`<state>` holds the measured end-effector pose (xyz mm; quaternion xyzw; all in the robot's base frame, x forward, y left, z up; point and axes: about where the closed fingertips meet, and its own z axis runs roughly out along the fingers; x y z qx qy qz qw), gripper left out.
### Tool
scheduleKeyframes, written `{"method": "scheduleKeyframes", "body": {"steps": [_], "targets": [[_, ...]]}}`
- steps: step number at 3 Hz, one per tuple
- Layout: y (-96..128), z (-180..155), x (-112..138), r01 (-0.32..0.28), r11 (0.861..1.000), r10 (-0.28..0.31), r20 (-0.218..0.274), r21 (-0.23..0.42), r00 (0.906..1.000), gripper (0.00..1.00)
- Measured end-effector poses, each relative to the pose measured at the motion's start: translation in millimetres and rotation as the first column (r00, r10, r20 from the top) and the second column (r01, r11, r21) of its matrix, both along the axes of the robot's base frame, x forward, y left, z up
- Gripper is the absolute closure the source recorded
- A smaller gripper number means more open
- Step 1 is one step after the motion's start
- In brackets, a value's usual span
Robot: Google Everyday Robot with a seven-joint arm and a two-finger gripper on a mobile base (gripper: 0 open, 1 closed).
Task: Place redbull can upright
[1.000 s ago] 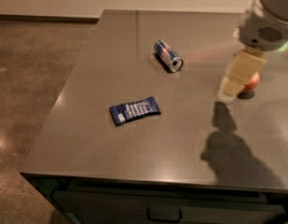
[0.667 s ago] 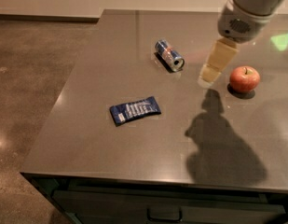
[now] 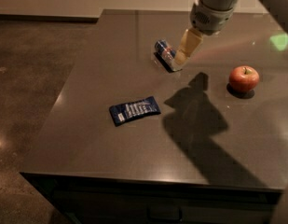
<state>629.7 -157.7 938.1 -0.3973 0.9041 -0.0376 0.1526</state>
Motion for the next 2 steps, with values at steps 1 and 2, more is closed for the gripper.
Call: {"method": "scheduleKeyframes", "body": {"steps": [1,2], "targets": [[9,-14,31,0.088,0.996,-0.088,-0.019,0.008,0.9959,0.0],[18,-28,54,0.169,0.986,-0.168,-0.039,0.004,0.9849,0.0]]}}
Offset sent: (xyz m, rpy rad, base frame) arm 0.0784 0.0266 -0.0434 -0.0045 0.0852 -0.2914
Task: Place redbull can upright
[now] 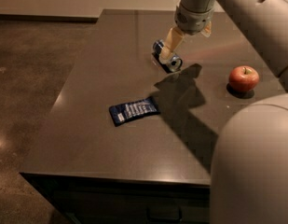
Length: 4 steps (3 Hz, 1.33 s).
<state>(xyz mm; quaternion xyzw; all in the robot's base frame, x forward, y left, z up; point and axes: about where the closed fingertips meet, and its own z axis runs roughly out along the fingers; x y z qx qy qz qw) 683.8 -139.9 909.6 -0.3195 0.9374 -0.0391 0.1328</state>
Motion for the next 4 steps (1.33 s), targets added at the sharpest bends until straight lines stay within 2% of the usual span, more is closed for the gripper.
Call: {"method": "scheduleKeyframes", "body": {"steps": [2,4], "targets": [[14,-33,34,0.118,0.993,-0.117,-0.059,0.008,0.9914,0.0],[29,-55,53,0.153,0.988,-0.152,-0.101,0.005,0.9832,0.0]]}}
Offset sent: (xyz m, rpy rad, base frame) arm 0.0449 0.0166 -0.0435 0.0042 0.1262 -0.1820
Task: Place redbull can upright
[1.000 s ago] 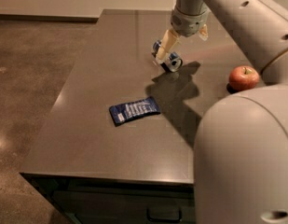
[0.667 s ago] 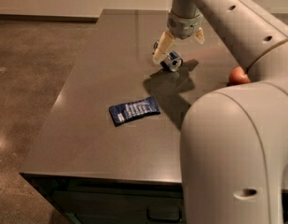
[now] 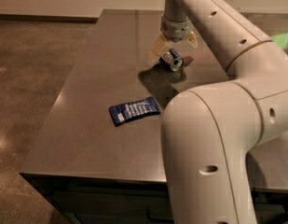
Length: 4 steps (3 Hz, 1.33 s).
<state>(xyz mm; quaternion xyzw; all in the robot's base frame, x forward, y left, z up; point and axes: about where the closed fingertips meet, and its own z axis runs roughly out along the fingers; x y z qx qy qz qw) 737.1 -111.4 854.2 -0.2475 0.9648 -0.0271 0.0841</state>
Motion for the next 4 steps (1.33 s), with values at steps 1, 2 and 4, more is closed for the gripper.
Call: {"method": "scheduleKeyframes", "body": {"steps": [1,2,4], "targets": [[5,-7,7,0.005,1.0,-0.005,-0.011,-0.002,0.9999,0.17],[6,-8,12,0.008,1.0,-0.008,-0.009,-0.008,0.9999,0.41],[14,17,13,-0.065,0.997,0.066,0.033,-0.028,0.9973,0.87]]}}
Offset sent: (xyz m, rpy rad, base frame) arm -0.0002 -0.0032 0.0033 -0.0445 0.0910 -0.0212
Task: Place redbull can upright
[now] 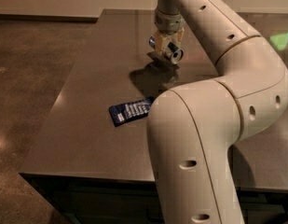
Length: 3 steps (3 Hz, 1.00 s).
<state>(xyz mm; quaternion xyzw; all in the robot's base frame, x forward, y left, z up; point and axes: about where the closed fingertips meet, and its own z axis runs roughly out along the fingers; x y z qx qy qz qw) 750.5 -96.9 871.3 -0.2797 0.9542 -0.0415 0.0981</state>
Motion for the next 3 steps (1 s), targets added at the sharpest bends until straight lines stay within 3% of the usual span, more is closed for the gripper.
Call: {"method": "scheduleKeyframes", "body": {"steps": [1,2,3], "targets": [[6,32,-4,-0.13,0.991,0.132,0.054,-0.045,0.9898,1.0],[9,66,-13,-0.284,0.951,0.297,0.099,-0.124,0.9497,1.0],[11,93,-28,-0.448,0.858,0.483,0.1,-0.252,0.8697,1.0]]}}
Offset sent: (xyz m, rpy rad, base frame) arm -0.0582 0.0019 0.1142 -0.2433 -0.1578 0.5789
